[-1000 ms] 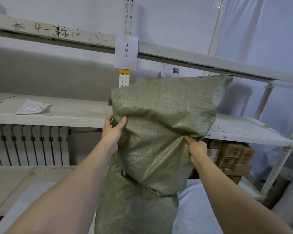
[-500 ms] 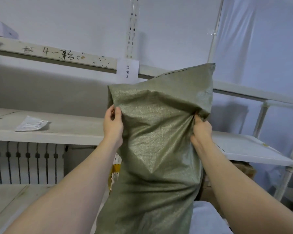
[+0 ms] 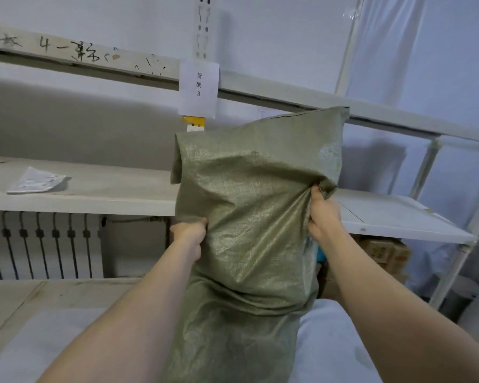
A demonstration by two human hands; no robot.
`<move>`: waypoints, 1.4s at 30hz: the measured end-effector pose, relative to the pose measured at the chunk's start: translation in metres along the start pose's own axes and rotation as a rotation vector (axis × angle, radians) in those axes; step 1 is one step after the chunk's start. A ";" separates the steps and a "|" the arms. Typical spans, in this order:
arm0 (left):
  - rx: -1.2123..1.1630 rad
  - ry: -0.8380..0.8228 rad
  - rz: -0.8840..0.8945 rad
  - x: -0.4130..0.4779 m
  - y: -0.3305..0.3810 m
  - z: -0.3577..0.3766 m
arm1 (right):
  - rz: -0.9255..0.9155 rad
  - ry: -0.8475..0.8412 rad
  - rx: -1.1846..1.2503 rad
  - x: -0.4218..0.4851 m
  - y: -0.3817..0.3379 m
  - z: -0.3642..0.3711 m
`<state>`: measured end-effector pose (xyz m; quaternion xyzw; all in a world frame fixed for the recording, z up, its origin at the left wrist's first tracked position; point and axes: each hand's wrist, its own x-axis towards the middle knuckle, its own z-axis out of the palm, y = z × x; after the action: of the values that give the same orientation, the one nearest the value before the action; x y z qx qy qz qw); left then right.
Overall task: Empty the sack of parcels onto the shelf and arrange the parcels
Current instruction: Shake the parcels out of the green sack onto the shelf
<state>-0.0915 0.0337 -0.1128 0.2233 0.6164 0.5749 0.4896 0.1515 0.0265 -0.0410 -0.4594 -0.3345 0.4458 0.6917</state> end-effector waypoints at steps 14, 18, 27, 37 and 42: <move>-0.193 0.224 0.137 0.002 0.013 -0.006 | 0.062 -0.200 -1.168 0.012 0.067 -0.049; -0.275 0.251 0.195 0.008 0.008 -0.005 | 0.213 -0.058 -1.127 0.017 0.093 -0.057; -0.157 0.200 0.244 0.007 -0.007 0.004 | 0.050 0.254 -0.585 0.018 0.089 -0.048; -0.329 0.075 0.375 -0.004 0.035 0.017 | -0.218 0.238 -0.183 0.020 0.022 -0.006; -0.393 0.043 0.450 -0.013 0.076 0.025 | -0.308 0.151 -0.111 0.033 -0.020 0.008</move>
<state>-0.0862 0.0533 -0.0342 0.2428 0.4387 0.7818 0.3706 0.1630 0.0557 -0.0175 -0.4724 -0.3721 0.2795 0.7485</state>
